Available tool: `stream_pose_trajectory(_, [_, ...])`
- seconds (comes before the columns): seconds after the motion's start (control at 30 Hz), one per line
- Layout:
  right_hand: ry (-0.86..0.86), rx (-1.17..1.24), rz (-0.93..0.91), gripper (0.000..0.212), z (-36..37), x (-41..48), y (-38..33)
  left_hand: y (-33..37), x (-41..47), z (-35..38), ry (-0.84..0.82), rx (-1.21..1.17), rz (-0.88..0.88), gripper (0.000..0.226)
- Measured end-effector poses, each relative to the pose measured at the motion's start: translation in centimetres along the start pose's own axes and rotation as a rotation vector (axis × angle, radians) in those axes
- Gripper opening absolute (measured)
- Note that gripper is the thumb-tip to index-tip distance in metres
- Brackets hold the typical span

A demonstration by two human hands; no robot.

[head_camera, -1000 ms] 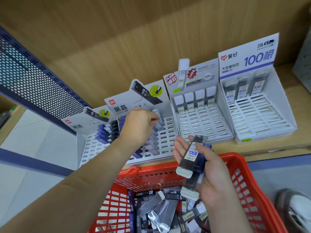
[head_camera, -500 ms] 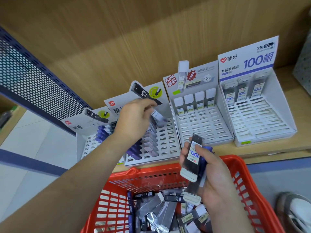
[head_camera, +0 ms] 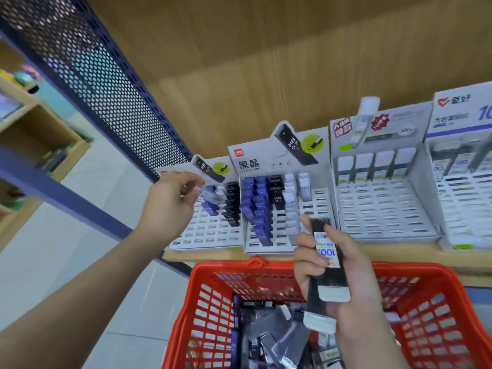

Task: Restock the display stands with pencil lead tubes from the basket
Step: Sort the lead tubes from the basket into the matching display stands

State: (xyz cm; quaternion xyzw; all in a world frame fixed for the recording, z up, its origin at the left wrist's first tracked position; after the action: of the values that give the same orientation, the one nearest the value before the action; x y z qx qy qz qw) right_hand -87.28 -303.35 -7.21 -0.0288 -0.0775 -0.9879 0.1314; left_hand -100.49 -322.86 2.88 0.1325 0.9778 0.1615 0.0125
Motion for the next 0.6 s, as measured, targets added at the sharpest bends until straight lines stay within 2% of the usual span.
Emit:
stream_pose_trajectory(0.1, [0.016, 0.002, -0.029, 0.079, -0.4, 1.0, 1.2, -1.7, 0.5, 0.9, -0.01, 0.084, 0.039, 0.02])
stream_pose_trajectory(0.3, [-0.005, -0.274, -0.023, 0.091, -0.4, 1.8, 1.6, -2.4, 3.0, 2.3, -0.022, 0.061, 0.067, 0.019])
stream_pose_trajectory(0.47, [0.035, -0.42, -0.001, 0.076, -0.1, 2.1, 2.7, -2.9, 4.2, 4.3, -0.137, 0.187, 0.127, 0.02])
stream_pose_trajectory(0.53, [0.064, -0.415, 0.003, 0.059, -0.2, 2.0, 3.1, -3.2, 4.3, 4.5, -0.136, 0.163, 0.108, 0.021])
stream_pose_trajectory(0.6, [0.096, -0.419, 0.025, 0.053, -0.6, 2.0, 3.5, -3.2, 4.4, 4.5, -0.139, 0.127, 0.105, 0.022])
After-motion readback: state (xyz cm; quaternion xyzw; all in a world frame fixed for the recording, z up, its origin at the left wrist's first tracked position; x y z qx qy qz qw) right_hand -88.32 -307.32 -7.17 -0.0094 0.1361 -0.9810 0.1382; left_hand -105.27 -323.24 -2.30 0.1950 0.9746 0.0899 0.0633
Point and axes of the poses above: each hand's wrist, its own x-axis towards the middle knuckle, its own z-axis out of the palm, y = z × x, the point moved 5 cm from there along x, towards the middle knuckle, and after that the axes turned 15 degrees about -y, right-handed, at the moved point
